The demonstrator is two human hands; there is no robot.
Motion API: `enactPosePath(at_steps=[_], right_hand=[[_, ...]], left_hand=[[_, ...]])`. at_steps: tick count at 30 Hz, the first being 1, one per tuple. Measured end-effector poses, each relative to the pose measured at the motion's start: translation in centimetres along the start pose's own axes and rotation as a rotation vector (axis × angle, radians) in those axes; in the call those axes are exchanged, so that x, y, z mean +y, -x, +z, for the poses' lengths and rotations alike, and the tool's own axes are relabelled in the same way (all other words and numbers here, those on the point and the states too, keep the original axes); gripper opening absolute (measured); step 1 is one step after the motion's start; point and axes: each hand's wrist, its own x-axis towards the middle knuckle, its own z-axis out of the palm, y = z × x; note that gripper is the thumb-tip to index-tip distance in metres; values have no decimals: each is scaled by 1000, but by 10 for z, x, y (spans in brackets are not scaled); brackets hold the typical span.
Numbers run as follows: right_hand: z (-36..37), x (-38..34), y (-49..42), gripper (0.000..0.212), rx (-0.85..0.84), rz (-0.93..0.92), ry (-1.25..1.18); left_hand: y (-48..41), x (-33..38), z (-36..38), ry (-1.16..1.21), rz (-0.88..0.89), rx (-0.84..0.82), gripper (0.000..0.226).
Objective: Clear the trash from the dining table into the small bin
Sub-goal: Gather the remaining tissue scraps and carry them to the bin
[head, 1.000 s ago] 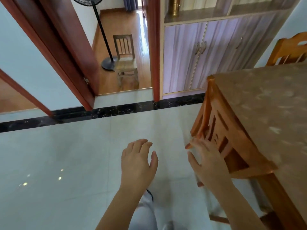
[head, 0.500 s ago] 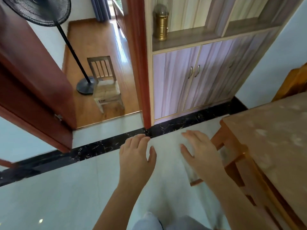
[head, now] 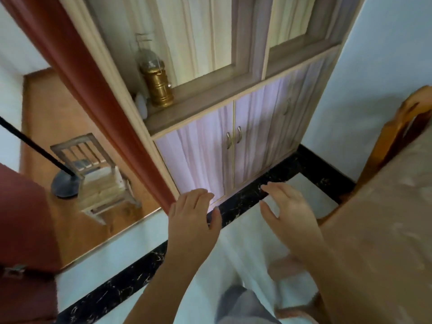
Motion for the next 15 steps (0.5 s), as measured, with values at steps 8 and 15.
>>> enactPosePath(at_steps=[8,15], right_hand=[[-19,67,-77,33,129,260,54],[-31,134,-138,32,255,513,122]], left_hand=[[-140,31,67,77,220,-140,35],[-247,67,150,200,446,-264,30]])
